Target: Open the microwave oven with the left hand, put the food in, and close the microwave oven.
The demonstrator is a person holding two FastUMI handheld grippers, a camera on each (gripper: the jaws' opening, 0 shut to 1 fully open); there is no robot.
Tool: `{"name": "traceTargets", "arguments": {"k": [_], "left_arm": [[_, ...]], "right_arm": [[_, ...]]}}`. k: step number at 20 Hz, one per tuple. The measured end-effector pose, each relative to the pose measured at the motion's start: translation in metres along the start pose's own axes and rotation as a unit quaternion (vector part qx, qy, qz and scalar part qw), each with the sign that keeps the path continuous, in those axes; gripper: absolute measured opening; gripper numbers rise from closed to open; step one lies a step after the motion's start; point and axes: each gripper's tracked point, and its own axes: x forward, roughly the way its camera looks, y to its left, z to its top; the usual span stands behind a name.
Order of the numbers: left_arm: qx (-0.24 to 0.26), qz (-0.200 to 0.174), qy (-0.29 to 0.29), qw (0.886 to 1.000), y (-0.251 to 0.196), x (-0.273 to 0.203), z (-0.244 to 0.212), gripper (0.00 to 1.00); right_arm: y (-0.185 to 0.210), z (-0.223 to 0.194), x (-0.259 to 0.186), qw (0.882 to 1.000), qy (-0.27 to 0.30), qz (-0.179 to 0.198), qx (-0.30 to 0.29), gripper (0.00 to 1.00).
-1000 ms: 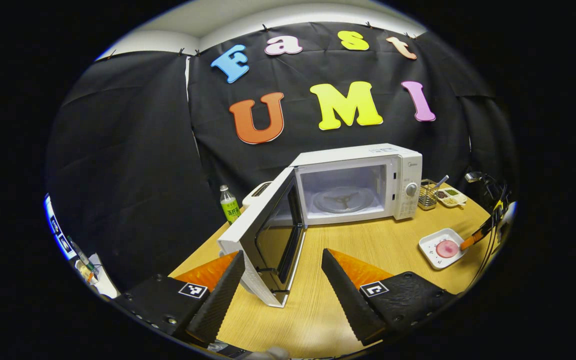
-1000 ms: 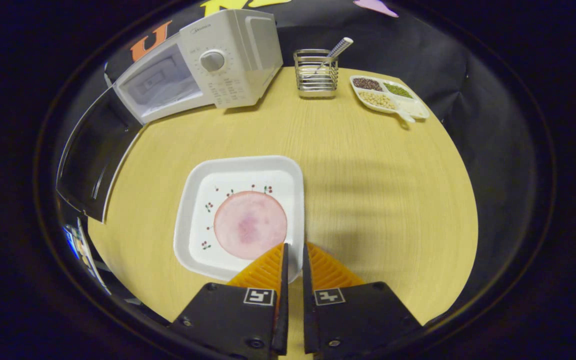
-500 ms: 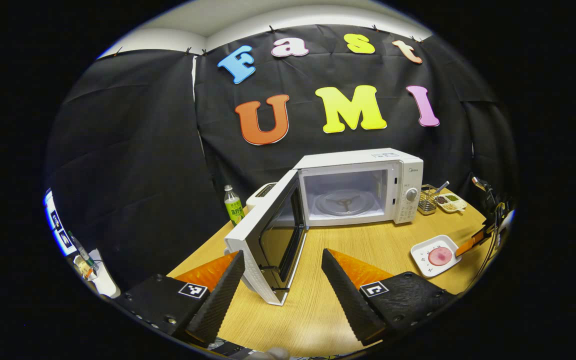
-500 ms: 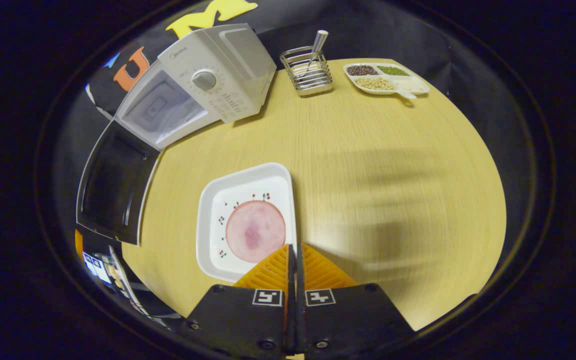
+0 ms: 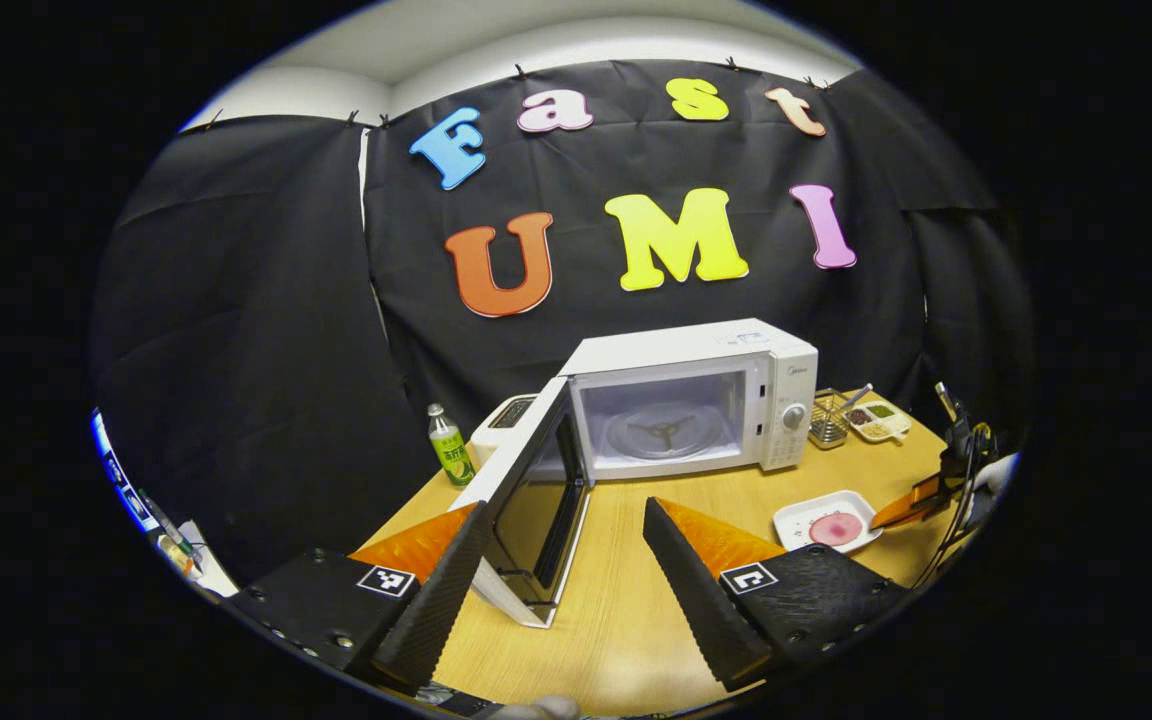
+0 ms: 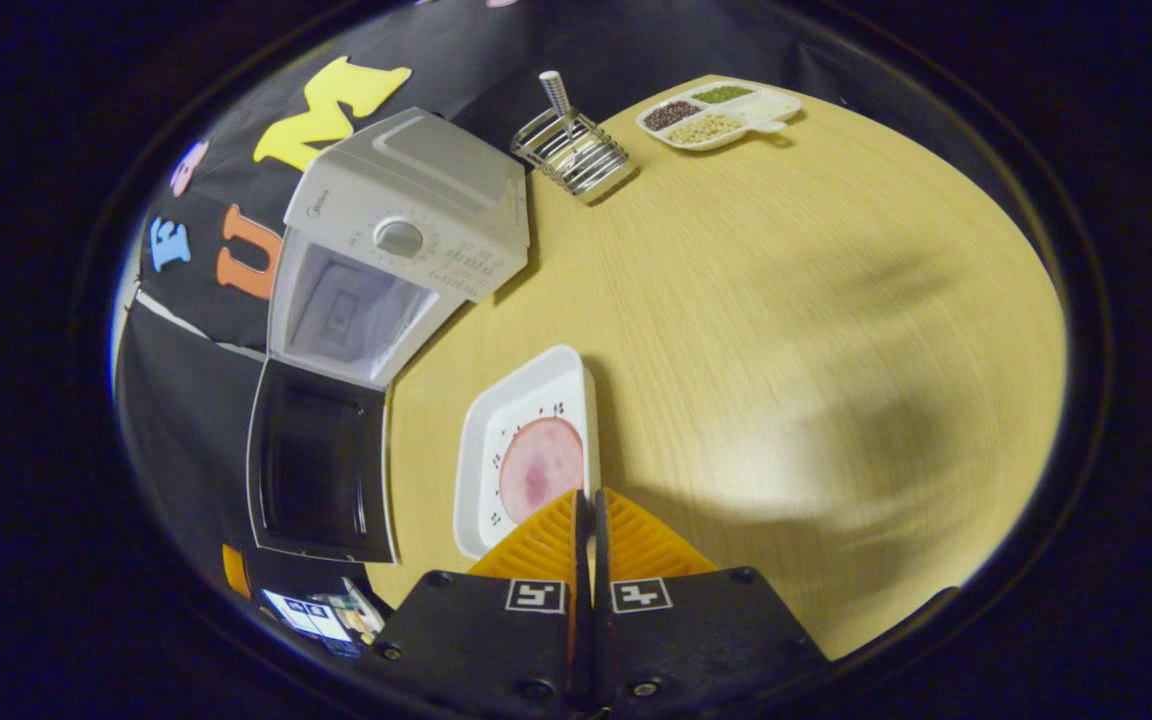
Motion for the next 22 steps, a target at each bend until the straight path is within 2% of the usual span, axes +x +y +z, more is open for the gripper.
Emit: {"name": "traceTargets", "arguments": {"k": [4, 12, 14, 15, 21, 22], "left_arm": [[-0.01, -0.027, -0.009, 1.0, -0.025, 0.002, 0.018, 0.95], [0.01, -0.053, -0.01, 0.998, -0.042, 0.008, 0.03, 0.95], [0.01, -0.056, -0.005, 0.998, -0.043, 0.007, 0.028, 0.95], [0.011, -0.056, -0.003, 0.998, -0.042, 0.01, 0.026, 0.95], [0.022, -0.052, -0.004, 0.998, -0.025, 0.022, 0.019, 0.95], [0.019, -0.051, -0.007, 0.998, -0.02, 0.025, 0.017, 0.95]], "right_arm": [[0.046, 0.012, 0.003, 0.999, -0.031, 0.04, 0.009, 0.04], [0.159, 0.044, 0.034, 0.988, -0.12, 0.086, 0.045, 0.04], [0.182, 0.053, 0.051, 0.984, -0.149, 0.082, 0.058, 0.0], [0.191, 0.058, 0.059, 0.981, -0.165, 0.076, 0.068, 0.04], [0.236, 0.074, 0.109, 0.957, -0.245, 0.061, 0.141, 0.04], [0.242, 0.074, 0.118, 0.952, -0.259, 0.052, 0.152, 0.0]]}}
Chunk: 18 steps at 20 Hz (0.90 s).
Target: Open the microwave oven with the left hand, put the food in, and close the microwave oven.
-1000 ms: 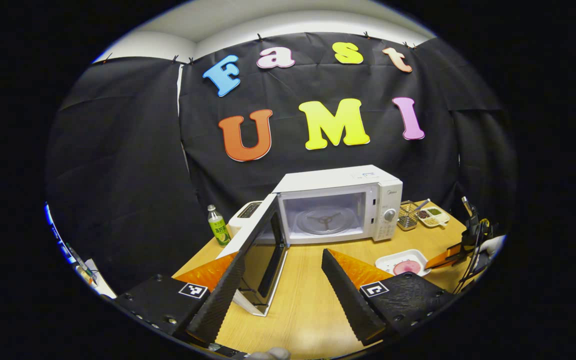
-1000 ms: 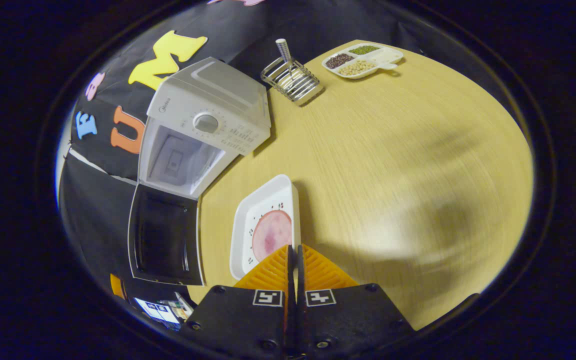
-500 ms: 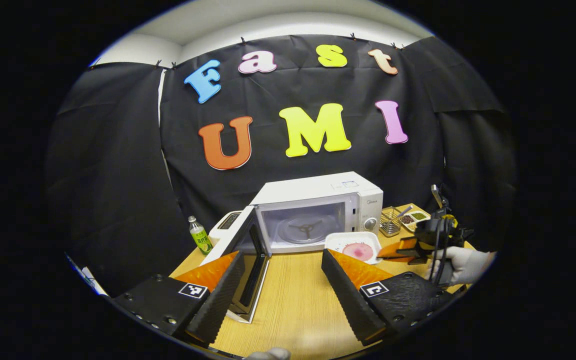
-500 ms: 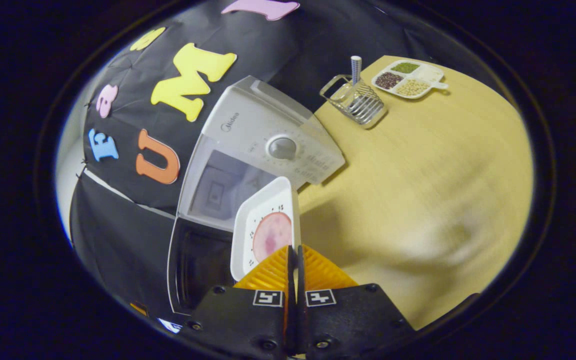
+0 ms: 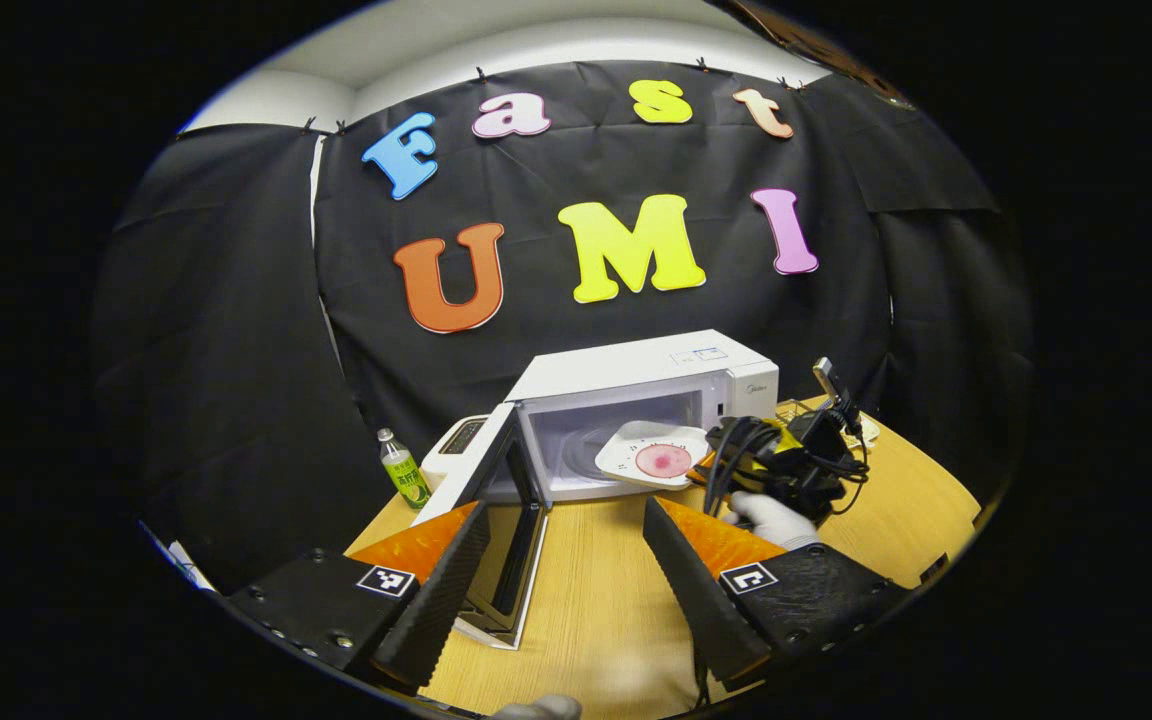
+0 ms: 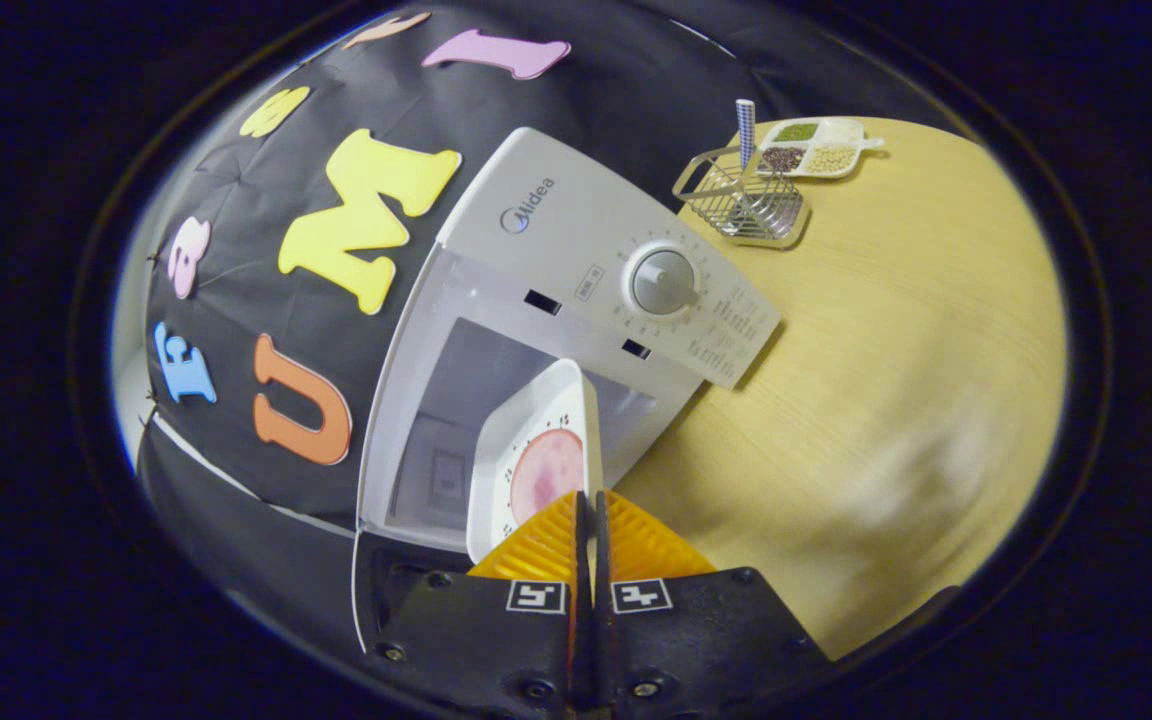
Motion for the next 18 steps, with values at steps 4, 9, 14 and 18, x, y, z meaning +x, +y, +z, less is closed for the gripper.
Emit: {"name": "traceTargets", "arguments": {"k": [4, 9, 14, 18], "left_arm": [[-0.007, 0.007, 0.005, 1.0, 0.02, 0.007, -0.01, 0.95], [-0.002, 0.001, 0.017, 1.0, 0.031, 0.013, -0.021, 0.95], [-0.011, -0.008, 0.025, 1.0, 0.037, 0.02, -0.028, 0.95], [-0.016, -0.011, 0.022, 1.0, 0.037, 0.024, -0.027, 0.95]], "right_arm": [[0.014, -0.028, 0.045, 0.999, -0.022, -0.027, 0.026, 0.0], [0.025, -0.017, 0.09, 0.995, -0.08, -0.042, 0.046, 0.04], [0.018, 0.001, 0.118, 0.991, -0.113, -0.053, 0.043, 0.04], [0.029, -0.002, 0.123, 0.993, -0.11, -0.034, 0.015, 0.06]]}}
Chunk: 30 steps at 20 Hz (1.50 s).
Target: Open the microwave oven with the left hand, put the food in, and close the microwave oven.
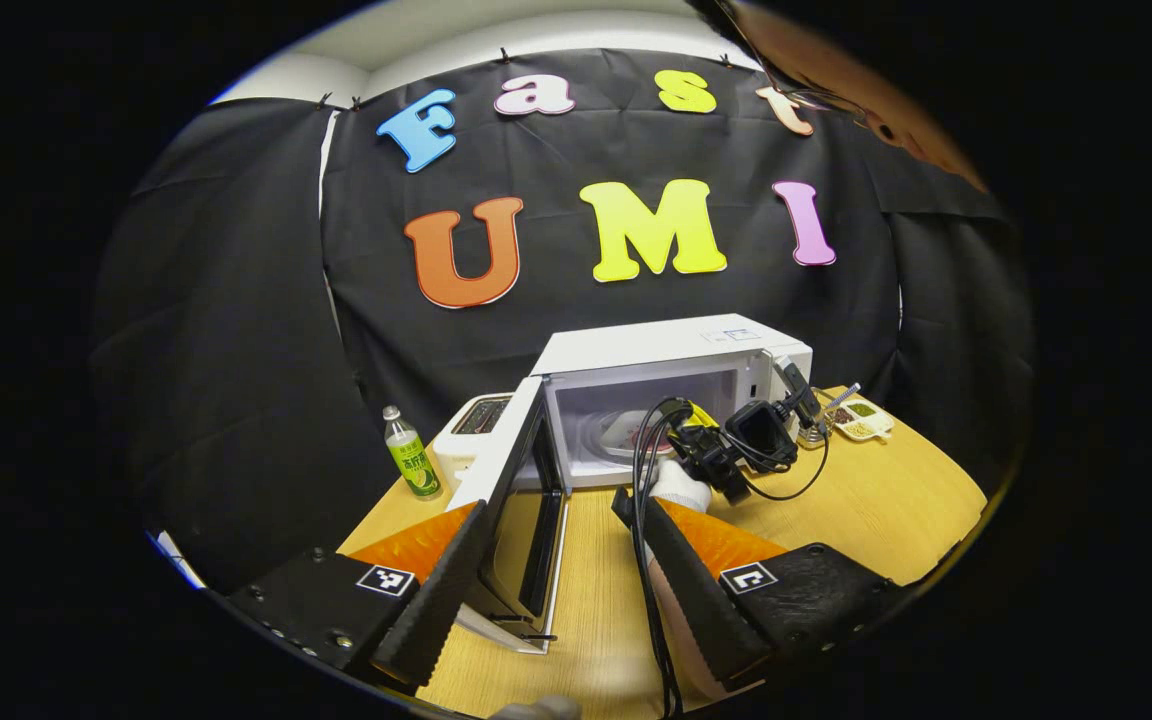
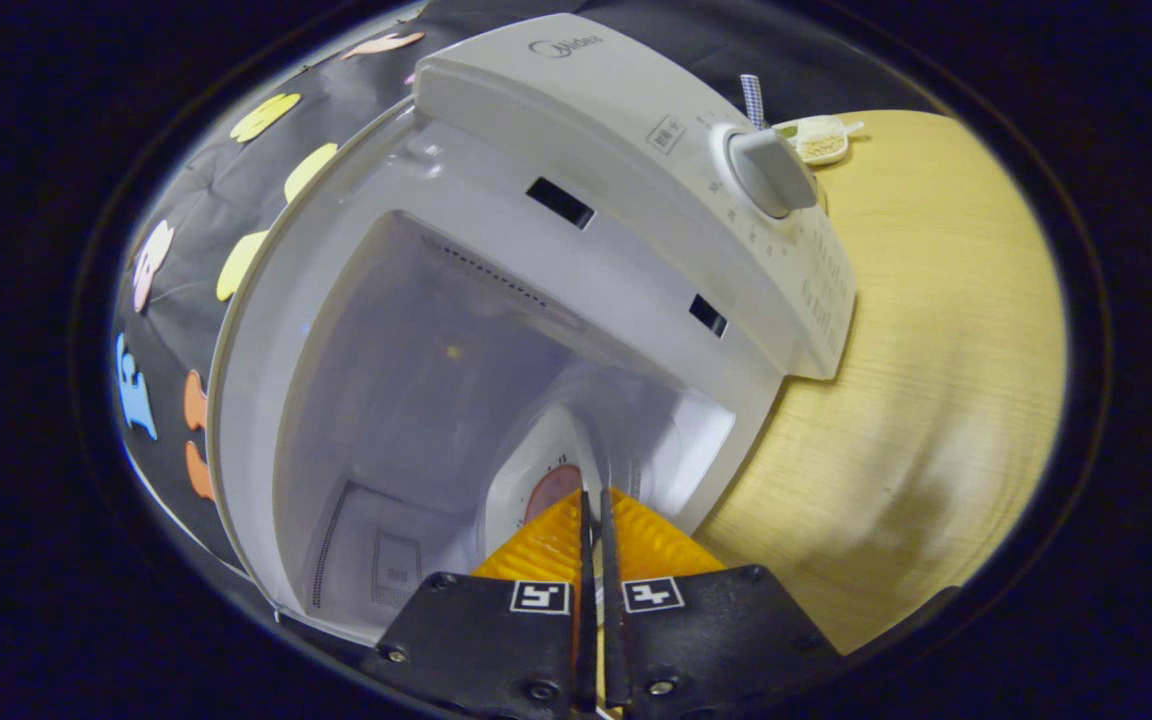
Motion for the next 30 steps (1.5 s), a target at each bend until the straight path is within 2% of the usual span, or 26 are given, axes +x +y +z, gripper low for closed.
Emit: {"name": "traceTargets", "arguments": {"k": [1, 2, 3, 4, 5, 9, 11, 13, 15, 16, 17, 18, 19, 20, 25, 28, 30], "left_arm": [[0.0, 0.0, -0.001, 1.0, 0.001, -0.001, 0.0, 0.95], [0.001, 0.001, -0.002, 1.0, 0.001, -0.002, 0.002, 0.95], [0.003, 0.002, -0.004, 1.0, 0.0, -0.004, 0.002, 0.95], [0.004, 0.005, -0.006, 1.0, 0.002, -0.006, 0.003, 0.95], [0.006, 0.007, -0.008, 1.0, 0.002, -0.008, 0.006, 0.95], [0.01, 0.02, -0.016, 1.0, 0.007, -0.023, 0.017, 0.95], [0.012, 0.028, -0.022, 0.999, 0.009, -0.029, 0.025, 0.95], [0.015, 0.032, -0.036, 0.999, 0.008, -0.037, 0.037, 0.95], [0.018, 0.031, -0.051, 0.998, 0.003, -0.046, 0.045, 0.95], [0.019, 0.032, -0.058, 0.998, 0.002, -0.048, 0.048, 0.95], [0.019, 0.033, -0.063, 0.997, 0.0, -0.049, 0.052, 0.95], [0.016, 0.034, -0.067, 0.997, -0.002, -0.049, 0.054, 0.95], [0.014, 0.035, -0.07, 0.997, -0.004, -0.051, 0.058, 0.95], [0.01, 0.033, -0.074, 0.997, -0.008, -0.053, 0.061, 0.95], [0.009, 0.045, -0.1, 0.994, -0.025, -0.061, 0.078, 0.95], [-0.002, 0.071, -0.104, 0.992, -0.029, -0.067, 0.081, 0.95], [-0.003, 0.089, -0.102, 0.991, -0.031, -0.069, 0.083, 0.95]], "right_arm": [[0.004, -0.001, -0.004, 1.0, 0.005, 0.012, -0.004, 0.05], [0.01, 0.001, -0.006, 1.0, 0.0, 0.024, -0.011, 0.16], [0.009, 0.008, -0.014, 0.999, -0.011, 0.024, -0.029, 0.45], [0.004, 0.014, -0.023, 0.998, -0.021, 0.012, -0.054, 0.47], [0.004, 0.022, -0.032, 0.997, -0.027, 0.014, -0.067, 0.81], [0.01, 0.054, -0.074, 0.987, -0.038, 0.031, -0.153, 0.99], [0.019, 0.083, -0.105, 0.976, -0.05, 0.054, -0.203, 0.99], [0.021, 0.099, -0.139, 0.957, -0.033, 0.078, -0.276, 0.99], [0.02, 0.122, -0.177, 0.933, -0.024, 0.098, -0.346, 1.0], [0.018, 0.132, -0.195, 0.923, -0.017, 0.104, -0.371, 0.91], [0.014, 0.139, -0.214, 0.913, -0.012, 0.114, -0.391, 1.0], [0.011, 0.148, -0.23, 0.906, -0.008, 0.118, -0.406, 0.91], [0.007, 0.157, -0.247, 0.9, -0.003, 0.121, -0.418, 1.0], [0.002, 0.168, -0.264, 0.893, 0.0, 0.12, -0.433, 1.0], [-0.018, 0.245, -0.329, 0.865, -0.026, 0.118, -0.486, 1.0], [-0.041, 0.29, -0.364, 0.861, -0.031, 0.115, -0.494, 1.0], [-0.048, 0.32, -0.378, 0.854, -0.045, 0.115, -0.505, 1.0]]}}
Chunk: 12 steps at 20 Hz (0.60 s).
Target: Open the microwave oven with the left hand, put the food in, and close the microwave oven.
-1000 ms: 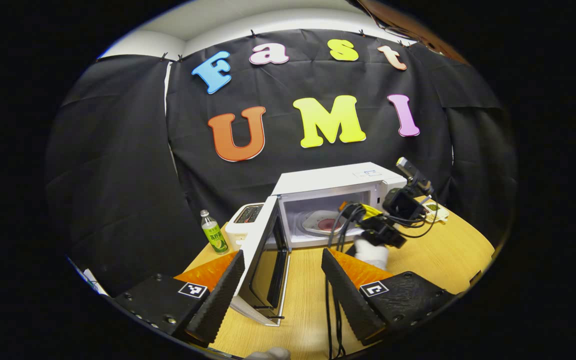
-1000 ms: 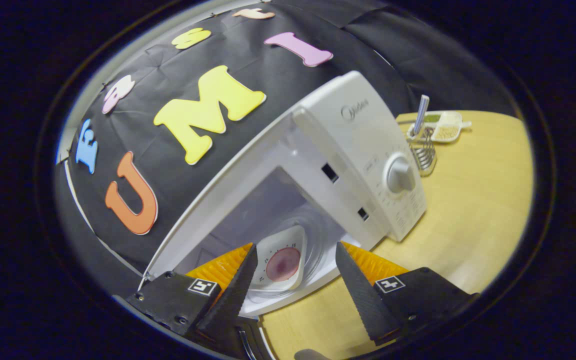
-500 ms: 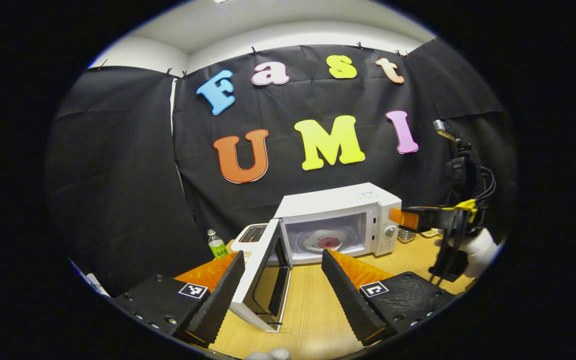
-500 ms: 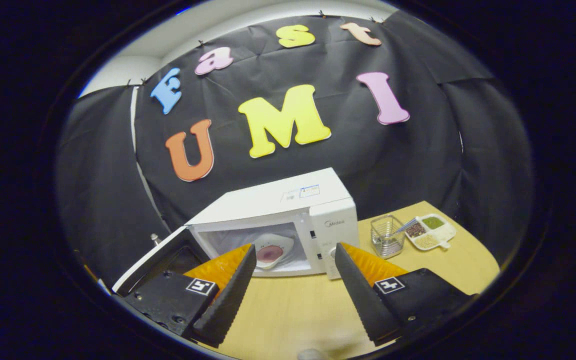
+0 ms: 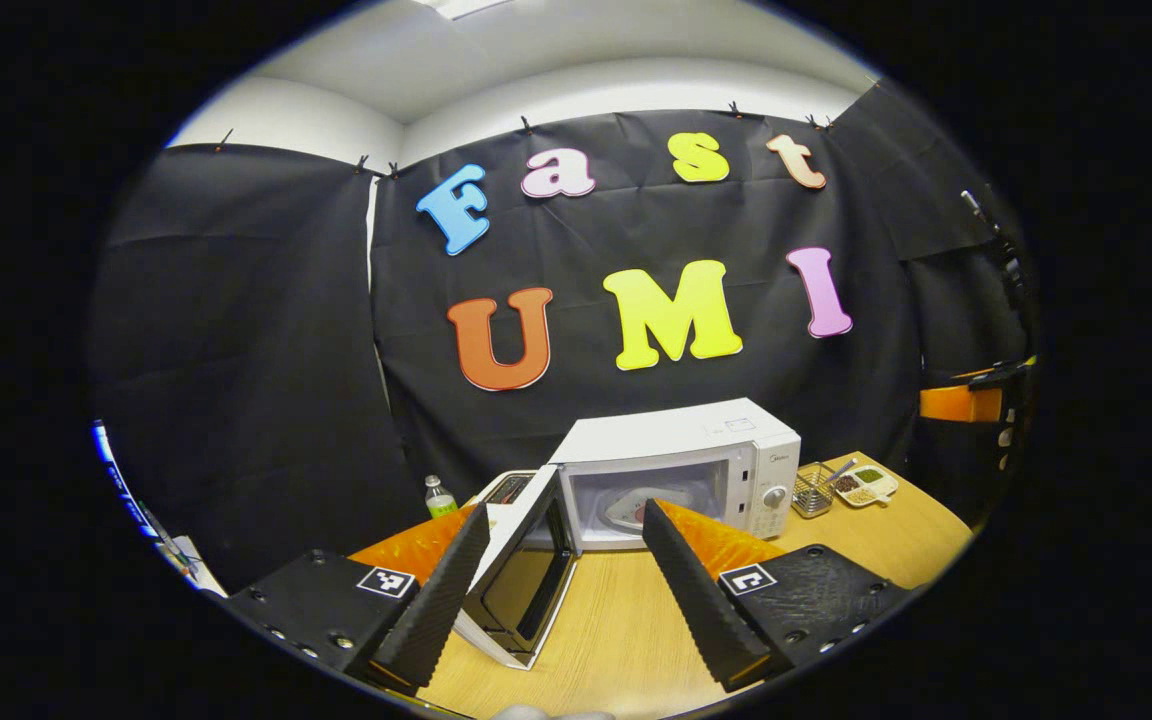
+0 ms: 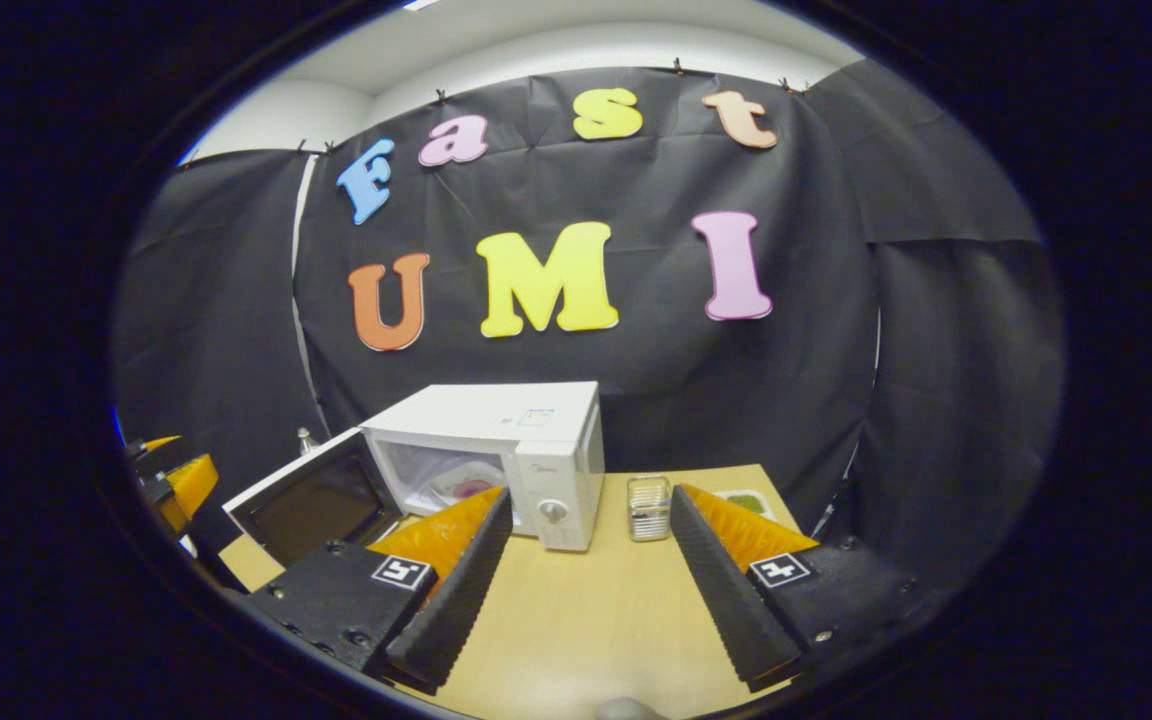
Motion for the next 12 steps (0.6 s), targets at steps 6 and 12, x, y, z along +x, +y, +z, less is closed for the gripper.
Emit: {"name": "traceTargets", "arguments": {"k": [6, 12], "left_arm": [[0.003, -0.004, -0.013, 1.0, -0.001, 0.001, -0.005, 0.0], [0.019, 0.036, 0.029, 0.999, 0.067, 0.011, -0.043, 0.0]], "right_arm": [[-0.036, 0.009, -0.024, 1.0, -0.009, 0.012, -0.001, 1.0], [-0.036, 0.008, -0.033, 1.0, -0.006, 0.003, 0.013, 1.0]]}}
